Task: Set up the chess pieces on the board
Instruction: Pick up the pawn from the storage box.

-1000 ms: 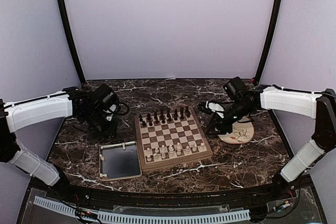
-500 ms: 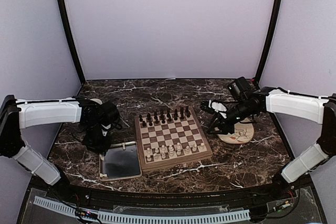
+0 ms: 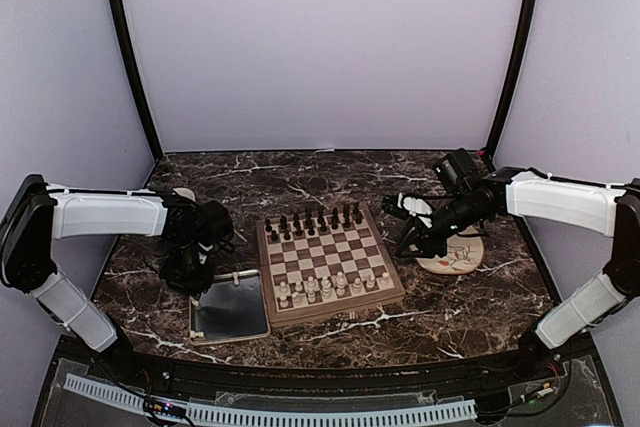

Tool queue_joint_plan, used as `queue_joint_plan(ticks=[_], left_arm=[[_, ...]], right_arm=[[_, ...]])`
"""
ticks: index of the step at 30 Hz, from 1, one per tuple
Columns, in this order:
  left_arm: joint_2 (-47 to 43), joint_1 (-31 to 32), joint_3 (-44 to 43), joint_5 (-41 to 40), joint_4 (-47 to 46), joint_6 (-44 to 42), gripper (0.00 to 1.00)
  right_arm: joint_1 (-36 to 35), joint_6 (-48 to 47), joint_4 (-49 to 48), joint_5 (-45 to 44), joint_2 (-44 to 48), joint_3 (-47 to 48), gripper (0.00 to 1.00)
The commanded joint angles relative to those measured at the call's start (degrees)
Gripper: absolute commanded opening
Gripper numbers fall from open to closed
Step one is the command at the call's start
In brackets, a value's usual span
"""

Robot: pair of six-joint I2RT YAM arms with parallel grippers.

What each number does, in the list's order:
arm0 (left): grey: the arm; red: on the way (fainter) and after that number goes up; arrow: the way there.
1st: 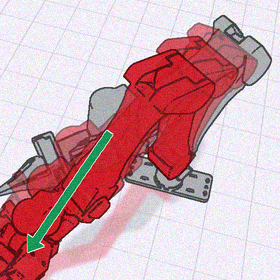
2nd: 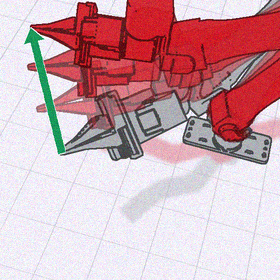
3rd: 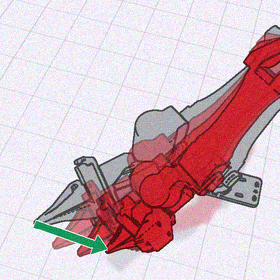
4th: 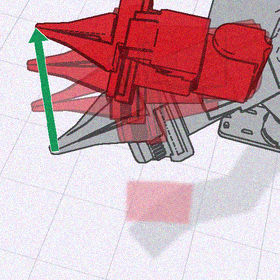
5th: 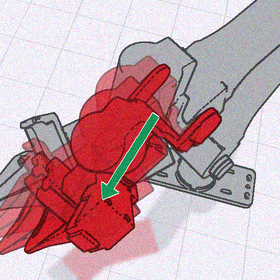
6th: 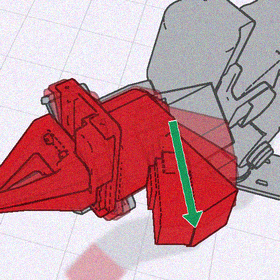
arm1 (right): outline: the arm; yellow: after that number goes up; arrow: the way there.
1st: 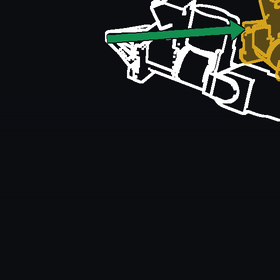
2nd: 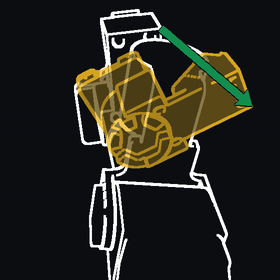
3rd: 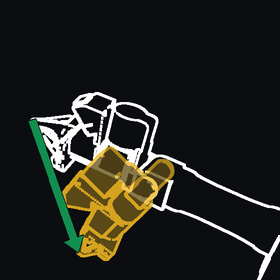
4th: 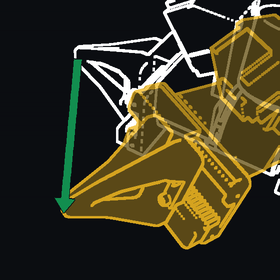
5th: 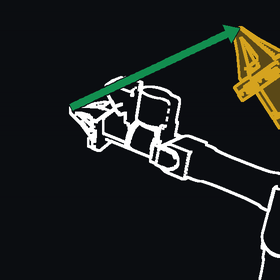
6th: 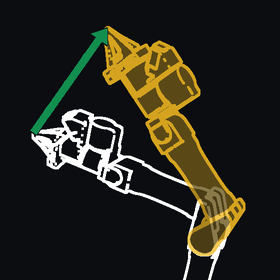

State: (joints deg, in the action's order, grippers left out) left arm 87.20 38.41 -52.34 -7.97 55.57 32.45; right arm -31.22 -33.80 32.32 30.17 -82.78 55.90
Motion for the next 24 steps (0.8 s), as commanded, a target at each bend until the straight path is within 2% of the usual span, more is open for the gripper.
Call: queue_joint_plan(ticks=[1, 5, 17, 24], left_arm=[[1.4, -0.1, -0.4, -2.1, 0.3, 0.3, 0.24], [2.5, 0.0, -0.4, -2.9, 0.5, 0.2, 0.24], [4.2, 0.1, -0.9, 2.6, -3.2, -4.4, 0.11], [5.0, 1.6, -3.3, 4.7, -4.7, -7.3, 0.11]], right_arm=[[0.2, -0.6, -0.8, -0.1, 0.2, -0.6, 0.31], [0.2, -0.7, -0.8, -0.1, 0.1, -0.7, 0.31], [0.2, -0.9, -0.5, -0.2, -0.8, -0.7, 0.31], [0.2, -0.9, -0.4, -0.3, -1.2, -0.6, 0.3]])
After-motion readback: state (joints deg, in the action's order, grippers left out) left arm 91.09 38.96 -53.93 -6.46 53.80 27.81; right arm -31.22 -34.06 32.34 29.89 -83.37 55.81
